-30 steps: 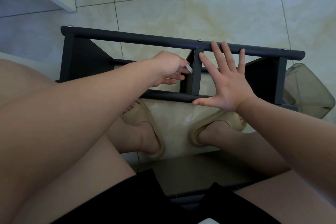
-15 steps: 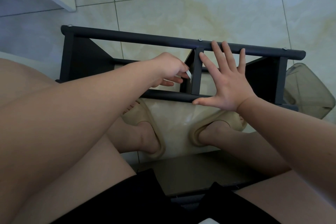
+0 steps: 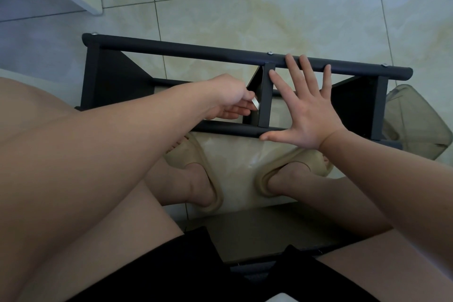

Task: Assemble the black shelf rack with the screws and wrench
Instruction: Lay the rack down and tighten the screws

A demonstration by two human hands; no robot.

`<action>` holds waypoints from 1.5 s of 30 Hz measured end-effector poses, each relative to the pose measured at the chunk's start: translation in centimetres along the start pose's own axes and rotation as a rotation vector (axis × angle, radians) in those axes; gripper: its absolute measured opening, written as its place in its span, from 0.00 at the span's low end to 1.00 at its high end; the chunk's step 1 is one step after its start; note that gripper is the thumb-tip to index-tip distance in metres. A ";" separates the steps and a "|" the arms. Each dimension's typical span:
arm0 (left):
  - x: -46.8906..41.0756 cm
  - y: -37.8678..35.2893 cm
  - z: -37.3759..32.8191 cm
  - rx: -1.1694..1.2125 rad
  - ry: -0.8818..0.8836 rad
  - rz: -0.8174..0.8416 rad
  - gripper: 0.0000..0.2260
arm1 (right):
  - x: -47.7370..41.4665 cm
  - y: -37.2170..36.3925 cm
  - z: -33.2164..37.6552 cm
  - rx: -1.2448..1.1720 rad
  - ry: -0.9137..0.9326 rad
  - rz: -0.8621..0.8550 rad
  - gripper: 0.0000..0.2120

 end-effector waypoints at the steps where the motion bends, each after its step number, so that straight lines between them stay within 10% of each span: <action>1: 0.0 -0.1 0.1 -0.002 0.002 0.004 0.06 | 0.0 0.0 0.0 0.001 0.000 -0.001 0.58; 45: 0.6 0.4 0.0 -0.646 -0.172 0.162 0.09 | 0.0 -0.1 -0.1 -0.001 0.002 -0.011 0.58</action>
Point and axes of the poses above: each hand's wrist, its own x-axis away from the middle knuckle, its own y-axis out of the back of the hand, z = x × y, the point moved 6 cm from there along -x, towards the middle knuckle, and after that the axes turned 3 degrees about z, right-handed, at the moved point
